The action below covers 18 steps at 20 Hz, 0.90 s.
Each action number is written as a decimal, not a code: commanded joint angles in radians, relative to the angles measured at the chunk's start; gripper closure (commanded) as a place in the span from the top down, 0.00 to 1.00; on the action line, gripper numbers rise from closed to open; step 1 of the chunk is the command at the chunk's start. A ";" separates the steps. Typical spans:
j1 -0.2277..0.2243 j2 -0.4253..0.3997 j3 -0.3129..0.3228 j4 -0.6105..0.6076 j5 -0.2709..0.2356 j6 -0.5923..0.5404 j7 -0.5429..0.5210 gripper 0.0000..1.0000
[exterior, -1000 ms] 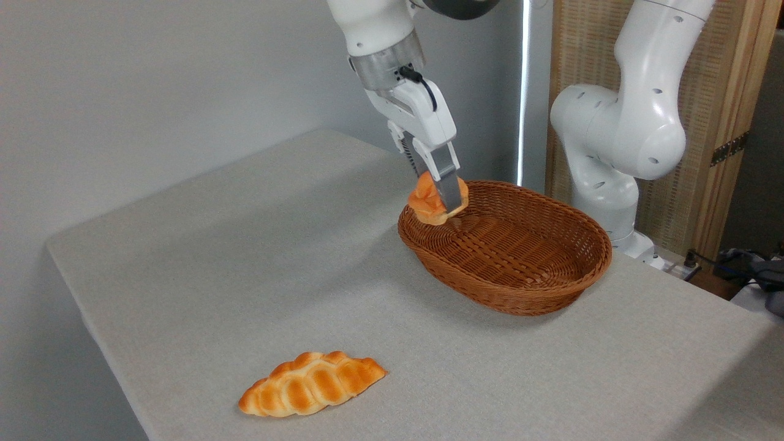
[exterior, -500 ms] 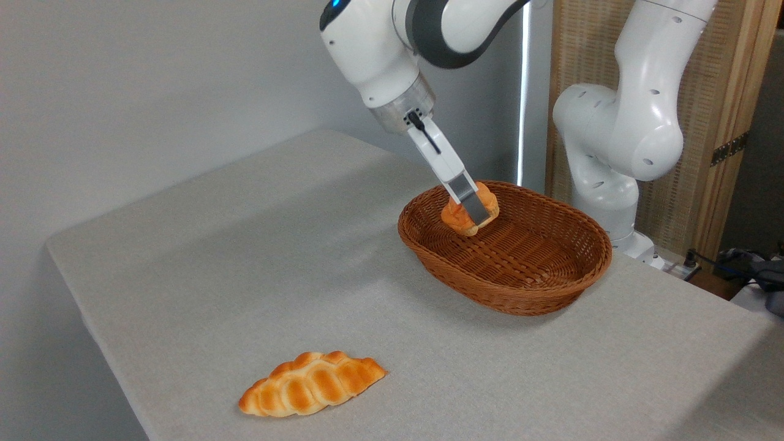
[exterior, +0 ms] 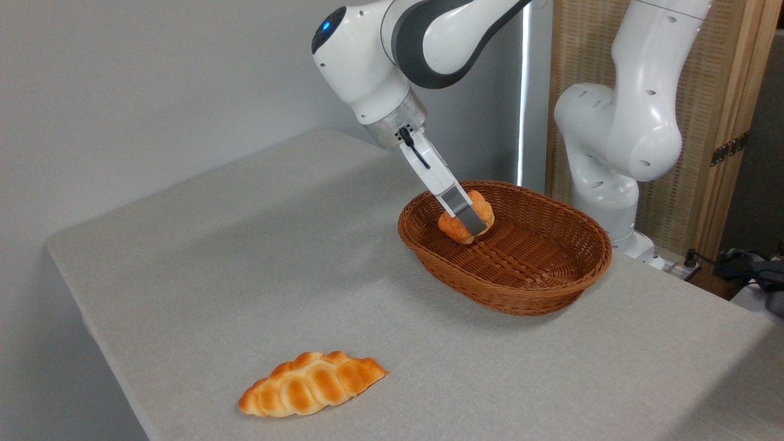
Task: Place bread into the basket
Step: 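Lower the bun into the basket and open the gripper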
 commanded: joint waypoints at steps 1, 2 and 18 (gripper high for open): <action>-0.012 -0.003 0.014 -0.001 -0.017 0.012 0.007 1.00; -0.012 -0.001 0.014 -0.001 -0.017 0.012 0.007 1.00; -0.009 0.032 0.024 0.189 -0.020 0.008 -0.030 1.00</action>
